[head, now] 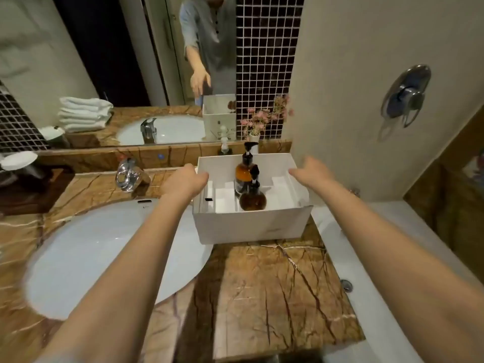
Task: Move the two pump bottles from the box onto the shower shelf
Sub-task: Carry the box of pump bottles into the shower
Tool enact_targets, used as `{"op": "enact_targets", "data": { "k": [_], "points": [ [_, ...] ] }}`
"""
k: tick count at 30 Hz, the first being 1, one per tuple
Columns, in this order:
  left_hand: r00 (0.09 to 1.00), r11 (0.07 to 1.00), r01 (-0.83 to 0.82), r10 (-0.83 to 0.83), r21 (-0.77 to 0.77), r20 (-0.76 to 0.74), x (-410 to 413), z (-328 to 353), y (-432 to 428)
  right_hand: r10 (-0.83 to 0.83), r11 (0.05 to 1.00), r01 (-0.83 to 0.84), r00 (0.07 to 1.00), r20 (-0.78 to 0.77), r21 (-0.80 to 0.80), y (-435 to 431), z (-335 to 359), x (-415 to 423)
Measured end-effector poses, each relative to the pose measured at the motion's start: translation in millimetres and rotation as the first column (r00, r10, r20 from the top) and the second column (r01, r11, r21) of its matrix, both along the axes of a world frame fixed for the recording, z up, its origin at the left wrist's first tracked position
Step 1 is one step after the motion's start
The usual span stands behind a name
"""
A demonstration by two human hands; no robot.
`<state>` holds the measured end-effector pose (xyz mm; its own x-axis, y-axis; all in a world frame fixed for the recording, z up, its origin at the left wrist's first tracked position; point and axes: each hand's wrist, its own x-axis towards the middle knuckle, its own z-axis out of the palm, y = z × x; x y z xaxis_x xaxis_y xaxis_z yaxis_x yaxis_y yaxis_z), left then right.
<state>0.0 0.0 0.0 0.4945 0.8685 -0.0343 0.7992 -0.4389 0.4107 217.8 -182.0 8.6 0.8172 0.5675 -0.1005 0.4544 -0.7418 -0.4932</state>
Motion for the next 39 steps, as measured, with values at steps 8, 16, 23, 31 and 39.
{"op": "enact_targets", "data": {
  "k": [8,16,23,31,39],
  "points": [
    [0.995,0.995,-0.094,0.095,-0.038,0.012,25,-46,20,-0.099,0.992,0.086,0.985,-0.139,-0.097,7,-56,25],
    [0.995,0.999,-0.047,0.047,0.001,-0.087,20,-61,28,-0.09,0.988,0.087,0.996,-0.019,-0.126,13,-72,34],
    [0.995,0.997,-0.045,0.051,0.07,-0.086,23,-62,28,-0.096,0.985,0.096,0.995,0.002,-0.144,14,-67,33],
    [0.998,0.999,-0.04,0.041,0.021,-0.042,20,-52,29,-0.101,0.986,0.103,0.995,0.025,-0.131,14,-55,33],
    [0.999,0.995,-0.022,0.02,0.098,0.028,11,10,25,-0.059,0.994,0.065,0.996,0.063,-0.089,7,8,31]
  ]
}}
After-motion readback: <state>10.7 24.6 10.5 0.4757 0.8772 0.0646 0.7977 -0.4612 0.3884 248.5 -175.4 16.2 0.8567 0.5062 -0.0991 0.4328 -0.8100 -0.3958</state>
